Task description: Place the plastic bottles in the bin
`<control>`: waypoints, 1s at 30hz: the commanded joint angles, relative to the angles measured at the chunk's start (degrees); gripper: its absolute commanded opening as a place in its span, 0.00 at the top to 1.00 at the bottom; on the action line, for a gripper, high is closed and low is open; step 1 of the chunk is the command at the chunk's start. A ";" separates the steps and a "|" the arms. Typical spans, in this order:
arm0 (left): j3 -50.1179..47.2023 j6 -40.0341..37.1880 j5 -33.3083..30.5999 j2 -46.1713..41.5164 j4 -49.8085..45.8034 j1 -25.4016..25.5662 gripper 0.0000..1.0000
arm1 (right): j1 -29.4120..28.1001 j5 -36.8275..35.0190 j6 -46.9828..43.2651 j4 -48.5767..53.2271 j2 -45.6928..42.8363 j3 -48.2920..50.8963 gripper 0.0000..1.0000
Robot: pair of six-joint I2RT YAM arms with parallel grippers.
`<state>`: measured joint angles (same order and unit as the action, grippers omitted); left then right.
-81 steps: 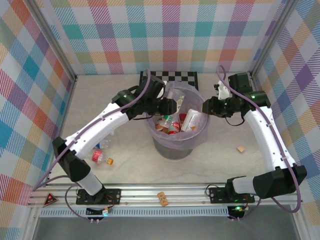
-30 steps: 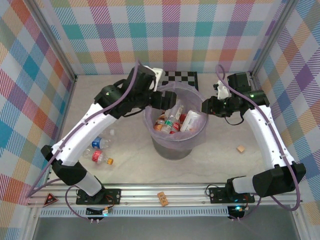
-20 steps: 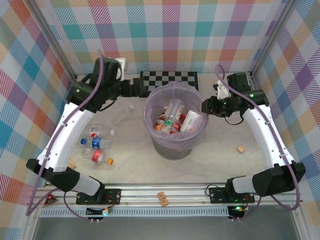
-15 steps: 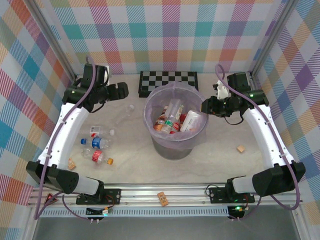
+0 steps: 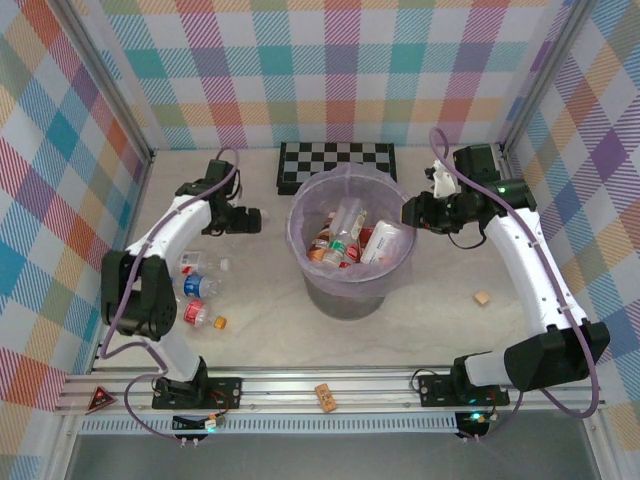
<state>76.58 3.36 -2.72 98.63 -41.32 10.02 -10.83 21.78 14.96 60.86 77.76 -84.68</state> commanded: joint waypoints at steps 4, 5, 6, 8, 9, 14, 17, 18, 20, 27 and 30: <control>-0.62 -1.82 -1.54 6.33 3.22 -0.70 0.06 | 0.20 1.42 0.07 -0.47 -0.32 -0.89 0.64; -0.76 -1.79 -1.45 7.07 3.38 -0.63 0.06 | 0.21 1.42 0.14 -0.52 -0.36 -0.79 0.64; -0.94 -1.73 -1.45 7.72 3.69 -0.70 0.06 | 0.20 1.34 0.15 -0.57 -0.28 -0.72 0.64; -1.25 -1.83 -1.55 8.76 4.19 -0.65 0.06 | 0.22 1.46 0.19 -0.63 -0.32 -0.68 0.64; -1.17 -1.84 -1.28 9.26 4.23 -0.70 0.08 | 0.21 1.48 0.28 -0.75 -0.33 -0.75 0.64; -0.54 -1.36 -0.72 10.77 3.70 -0.63 0.20 | 0.20 1.56 0.36 -0.77 -0.15 -0.96 0.64; -0.61 -1.10 -0.94 10.86 4.01 -0.66 0.31 | 0.20 1.55 0.42 -0.74 -0.29 -0.92 0.64; -0.47 -1.05 -0.93 10.92 3.96 -0.67 0.35 | 0.20 1.46 0.43 -0.75 -0.28 -0.92 0.64; 0.12 -1.05 -0.97 11.29 3.50 -0.63 0.39 | 0.20 1.50 0.44 -0.74 -0.24 -0.92 0.64; 0.81 0.04 -0.26 10.33 2.75 -0.62 0.48 | 0.20 1.45 0.36 -0.65 -0.49 -1.03 0.64; 1.56 0.72 0.91 9.17 0.83 -0.66 0.48 | 0.20 1.43 0.32 -0.66 -0.51 -1.10 0.64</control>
<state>76.38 2.85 -3.40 109.23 -37.76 9.98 -10.83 21.78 14.96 60.86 77.76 -84.68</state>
